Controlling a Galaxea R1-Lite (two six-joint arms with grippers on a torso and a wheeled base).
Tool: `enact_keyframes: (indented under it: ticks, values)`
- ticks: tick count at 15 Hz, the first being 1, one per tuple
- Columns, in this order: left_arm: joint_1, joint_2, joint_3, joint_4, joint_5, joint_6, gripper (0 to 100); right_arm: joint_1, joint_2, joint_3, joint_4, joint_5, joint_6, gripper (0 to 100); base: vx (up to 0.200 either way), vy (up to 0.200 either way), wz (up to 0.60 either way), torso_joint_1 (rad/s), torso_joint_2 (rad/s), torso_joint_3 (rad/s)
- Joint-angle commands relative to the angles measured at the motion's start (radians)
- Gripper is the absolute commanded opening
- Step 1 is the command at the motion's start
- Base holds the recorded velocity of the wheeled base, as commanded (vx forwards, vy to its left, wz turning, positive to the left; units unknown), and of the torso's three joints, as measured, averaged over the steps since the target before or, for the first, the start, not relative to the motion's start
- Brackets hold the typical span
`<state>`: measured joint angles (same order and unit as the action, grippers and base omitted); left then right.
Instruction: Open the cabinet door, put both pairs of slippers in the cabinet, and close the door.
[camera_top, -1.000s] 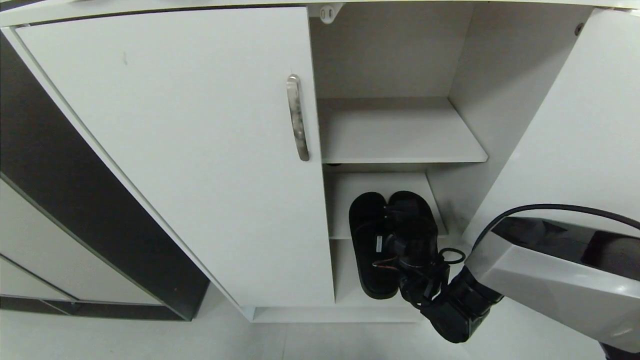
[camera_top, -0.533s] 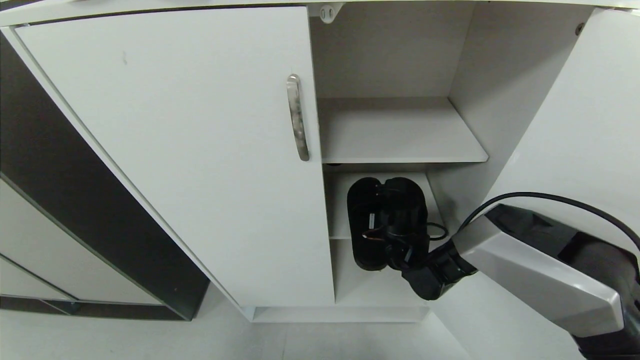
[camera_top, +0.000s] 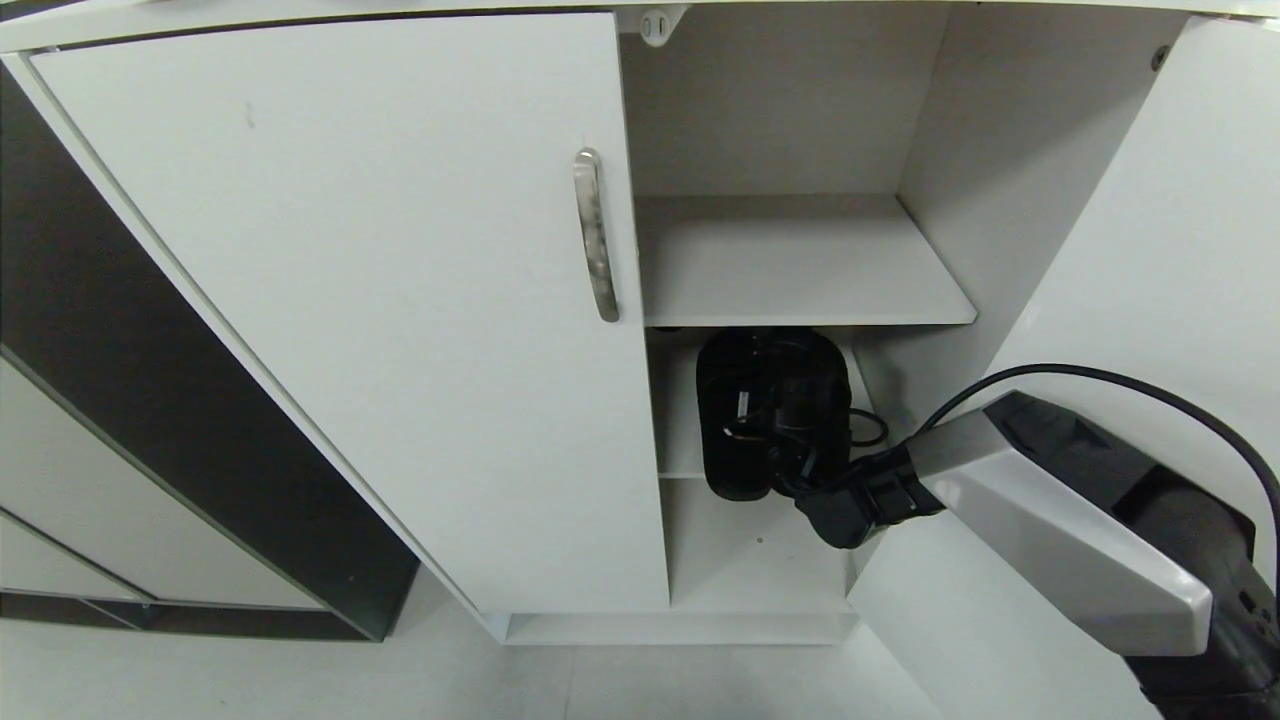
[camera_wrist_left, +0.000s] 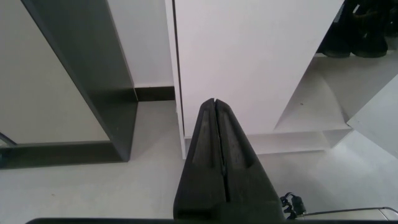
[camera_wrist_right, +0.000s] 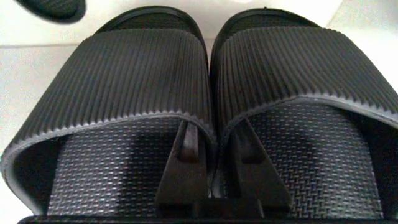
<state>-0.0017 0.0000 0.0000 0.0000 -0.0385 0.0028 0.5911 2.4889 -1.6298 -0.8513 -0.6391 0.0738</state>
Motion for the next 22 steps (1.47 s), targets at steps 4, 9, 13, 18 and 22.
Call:
enact_keyframes:
  ticks: [4, 9, 13, 18, 22]
  values:
    - [0.000, 0.002, 0.000, 0.000, 0.000, 0.000, 0, -0.002, 0.034, -0.033, 0.008, 0.012, 0.000, 0, 0.000, 0.000, 0.00, 0.000, 0.00, 0.000]
    - [0.000, 0.002, 0.000, 0.000, 0.000, -0.001, 0, -0.007, 0.041, -0.047, 0.043, 0.012, 0.000, 0, 0.000, 0.000, 0.00, 0.000, 0.00, 0.000]
    - [0.000, 0.002, 0.000, 0.000, 0.000, -0.001, 0, -0.007, 0.041, -0.033, 0.038, 0.010, 0.000, 100, 0.000, 0.000, 0.00, 0.000, 0.00, 0.000]
    - [0.000, 0.002, 0.000, 0.000, 0.000, -0.001, 0, 0.033, -0.108, 0.229, -0.049, 0.009, -0.002, 100, 0.000, 0.000, 0.00, 0.000, 0.00, 0.000]
    - [0.000, 0.002, 0.000, 0.000, 0.000, 0.000, 0, 0.115, -0.286, 0.521, -0.135, -0.001, -0.002, 100, 0.000, 0.000, 0.00, 0.000, 0.00, 0.000]
